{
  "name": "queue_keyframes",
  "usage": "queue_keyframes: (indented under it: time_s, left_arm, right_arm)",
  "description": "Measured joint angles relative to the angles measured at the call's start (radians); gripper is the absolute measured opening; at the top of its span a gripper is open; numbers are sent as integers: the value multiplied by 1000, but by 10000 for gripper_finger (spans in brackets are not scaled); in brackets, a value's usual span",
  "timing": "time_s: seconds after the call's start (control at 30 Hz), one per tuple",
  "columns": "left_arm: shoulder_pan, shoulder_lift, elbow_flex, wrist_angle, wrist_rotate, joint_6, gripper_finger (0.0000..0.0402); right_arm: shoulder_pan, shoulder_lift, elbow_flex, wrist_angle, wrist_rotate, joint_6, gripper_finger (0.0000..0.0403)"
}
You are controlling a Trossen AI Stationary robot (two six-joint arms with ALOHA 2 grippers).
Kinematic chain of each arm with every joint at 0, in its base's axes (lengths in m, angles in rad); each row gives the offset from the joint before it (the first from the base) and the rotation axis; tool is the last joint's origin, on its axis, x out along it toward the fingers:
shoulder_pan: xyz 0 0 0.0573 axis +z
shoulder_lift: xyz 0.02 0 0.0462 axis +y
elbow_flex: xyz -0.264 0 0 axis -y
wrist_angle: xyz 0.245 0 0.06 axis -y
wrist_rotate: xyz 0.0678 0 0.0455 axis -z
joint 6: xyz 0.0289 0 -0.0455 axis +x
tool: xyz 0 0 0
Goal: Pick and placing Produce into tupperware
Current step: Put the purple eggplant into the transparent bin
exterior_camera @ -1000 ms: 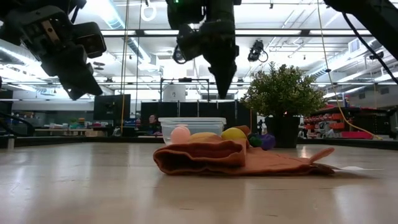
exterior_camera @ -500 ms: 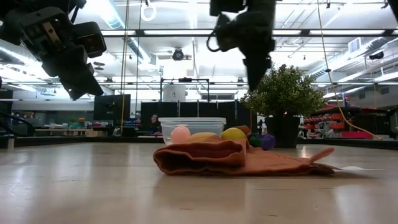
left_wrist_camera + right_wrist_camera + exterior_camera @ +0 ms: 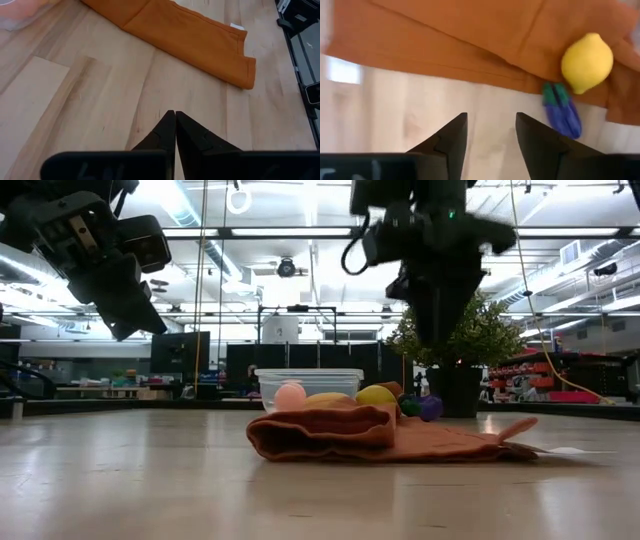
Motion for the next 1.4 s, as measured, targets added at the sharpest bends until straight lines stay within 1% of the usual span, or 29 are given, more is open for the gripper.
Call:
queue_keyframes:
  time_s: [0.2, 0.3, 0.5, 0.63, 0.73, 0.83, 1.1, 1.4]
  left_arm:
    - [0, 0, 0, 0, 0, -9, 23]
    - [0, 0, 0, 0, 0, -9, 19]
    - [0, 1, 0, 0, 0, -10, 10]
    - [0, 0, 0, 0, 0, -10, 16]
    - [0, 1, 0, 0, 0, -10, 21]
    - [0, 1, 0, 0, 0, -10, 22]
    - [0, 1, 0, 0, 0, -11, 10]
    - [0, 1, 0, -1, 0, -16, 24]
  right_arm:
    - [-32, 76, 0, 2, 58, -54, 207]
    - [-41, 91, 0, 1, 80, -98, 224]
    - [-62, 89, 0, 3, 91, -161, 260]
    - [-74, 88, 0, 5, 92, -205, 284]
    - [-82, 88, 0, 6, 115, -251, 295]
    - [-92, 89, 0, 12, 146, -287, 298]
    - [-113, 127, 2, 29, 154, -306, 290]
    - [-120, 144, 1, 30, 154, -313, 289]
